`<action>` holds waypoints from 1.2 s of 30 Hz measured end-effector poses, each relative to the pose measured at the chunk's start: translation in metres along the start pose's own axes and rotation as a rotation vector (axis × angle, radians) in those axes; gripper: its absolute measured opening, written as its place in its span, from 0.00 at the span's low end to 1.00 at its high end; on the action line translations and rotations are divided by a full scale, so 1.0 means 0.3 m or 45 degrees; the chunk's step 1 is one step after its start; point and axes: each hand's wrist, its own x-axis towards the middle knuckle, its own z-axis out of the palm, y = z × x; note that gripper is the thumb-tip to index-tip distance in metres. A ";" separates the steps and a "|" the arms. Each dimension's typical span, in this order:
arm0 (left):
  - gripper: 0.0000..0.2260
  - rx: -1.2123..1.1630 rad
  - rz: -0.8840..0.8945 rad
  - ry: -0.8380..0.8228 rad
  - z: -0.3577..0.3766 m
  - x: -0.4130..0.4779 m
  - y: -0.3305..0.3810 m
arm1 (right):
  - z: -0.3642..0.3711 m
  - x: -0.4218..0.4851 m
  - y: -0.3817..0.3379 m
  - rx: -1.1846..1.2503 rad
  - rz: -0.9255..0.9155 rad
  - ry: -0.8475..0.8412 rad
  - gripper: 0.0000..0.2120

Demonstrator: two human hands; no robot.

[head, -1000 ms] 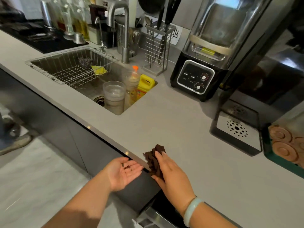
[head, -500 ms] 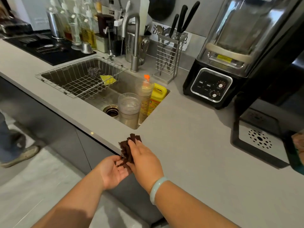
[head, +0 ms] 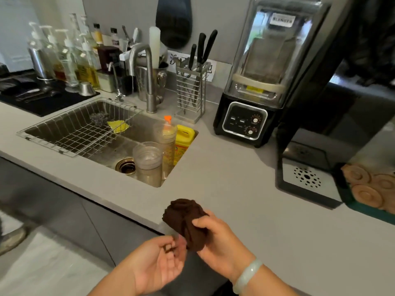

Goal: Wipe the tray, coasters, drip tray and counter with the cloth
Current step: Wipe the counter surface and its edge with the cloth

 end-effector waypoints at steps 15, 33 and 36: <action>0.21 0.355 0.004 -0.284 0.730 0.116 -0.346 | -0.508 -0.525 -0.256 0.669 -0.235 0.462 0.32; 0.22 0.342 0.126 -0.375 1.364 0.399 -1.005 | -1.273 -1.056 -0.457 0.336 -0.407 0.679 0.13; 0.21 0.311 -0.047 -0.427 1.402 0.433 -1.046 | -1.292 -1.075 -0.440 0.235 -0.443 0.623 0.25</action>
